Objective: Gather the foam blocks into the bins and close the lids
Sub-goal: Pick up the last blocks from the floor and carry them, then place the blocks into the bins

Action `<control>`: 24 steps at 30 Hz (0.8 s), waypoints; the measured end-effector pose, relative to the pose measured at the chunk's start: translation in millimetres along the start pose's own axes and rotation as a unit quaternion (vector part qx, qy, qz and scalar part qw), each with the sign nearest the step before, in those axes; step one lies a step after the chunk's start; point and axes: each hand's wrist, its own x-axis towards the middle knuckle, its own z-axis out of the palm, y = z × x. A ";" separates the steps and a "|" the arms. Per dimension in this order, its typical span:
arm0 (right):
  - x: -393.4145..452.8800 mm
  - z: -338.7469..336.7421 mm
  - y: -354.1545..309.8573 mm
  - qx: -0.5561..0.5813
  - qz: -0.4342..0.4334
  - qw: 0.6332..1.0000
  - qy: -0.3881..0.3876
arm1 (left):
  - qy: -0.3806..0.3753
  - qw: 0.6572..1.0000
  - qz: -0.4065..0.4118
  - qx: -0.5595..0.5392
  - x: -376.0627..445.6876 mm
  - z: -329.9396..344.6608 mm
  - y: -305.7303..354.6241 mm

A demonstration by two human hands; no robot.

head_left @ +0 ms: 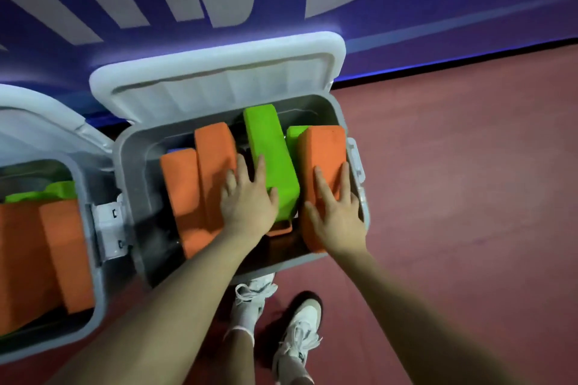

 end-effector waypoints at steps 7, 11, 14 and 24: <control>-2.9 1.2 3.6 0.005 -0.010 1.000 -0.001 | -0.062 0.996 0.059 0.023 -7.3 -2.8 -14.9; -11.8 -12.3 10.7 0.019 0.011 0.999 -0.025 | -0.040 0.993 0.114 0.004 -19.0 -16.2 -9.8; -21.1 -23.9 15.5 0.017 0.034 0.998 -0.048 | -0.023 0.990 0.138 0.000 -32.8 -26.0 -1.6; -43.7 15.8 53.8 0.064 0.002 0.997 -0.043 | -0.008 0.976 0.217 0.021 -27.5 10.8 28.0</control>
